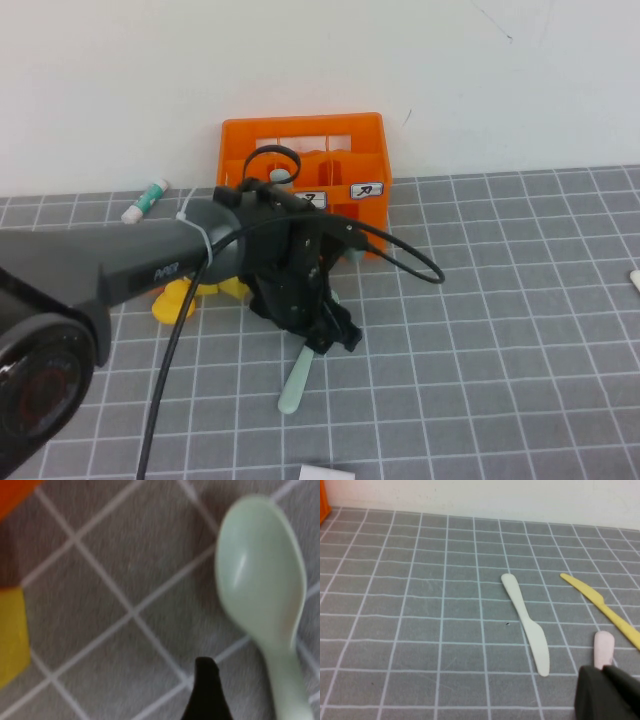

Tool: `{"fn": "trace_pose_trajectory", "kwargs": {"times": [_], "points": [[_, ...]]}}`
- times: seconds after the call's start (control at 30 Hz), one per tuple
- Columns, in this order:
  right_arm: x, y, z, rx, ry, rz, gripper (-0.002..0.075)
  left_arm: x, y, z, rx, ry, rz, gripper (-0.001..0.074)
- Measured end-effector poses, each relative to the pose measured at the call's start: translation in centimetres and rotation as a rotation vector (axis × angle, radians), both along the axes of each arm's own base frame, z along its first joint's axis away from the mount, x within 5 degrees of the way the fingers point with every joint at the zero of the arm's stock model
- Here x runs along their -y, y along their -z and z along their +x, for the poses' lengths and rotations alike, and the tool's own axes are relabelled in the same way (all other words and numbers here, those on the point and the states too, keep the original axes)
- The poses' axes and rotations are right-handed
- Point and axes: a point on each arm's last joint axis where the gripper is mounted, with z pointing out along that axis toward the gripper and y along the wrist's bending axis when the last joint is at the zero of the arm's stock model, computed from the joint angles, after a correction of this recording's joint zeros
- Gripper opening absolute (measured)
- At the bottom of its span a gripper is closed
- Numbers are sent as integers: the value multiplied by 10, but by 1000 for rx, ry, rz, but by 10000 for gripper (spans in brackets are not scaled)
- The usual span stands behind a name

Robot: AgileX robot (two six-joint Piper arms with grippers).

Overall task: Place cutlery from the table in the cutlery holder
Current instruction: Pick up the spoon

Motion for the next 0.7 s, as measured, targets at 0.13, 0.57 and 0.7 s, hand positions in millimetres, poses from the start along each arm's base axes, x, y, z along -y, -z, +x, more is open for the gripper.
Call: {"fn": "trace_pose_trajectory", "kwargs": {"times": [0.13,0.57,0.7], "points": [[0,0,0,0,0,0,-3,4,0,3,24,-12,-45,440],[0,0,0,0,0,0,-3,6,13,3,-21,-29,-43,428],[0,0,0,0,0,0,-3,6,13,3,-26,-31,-40,412]]}}
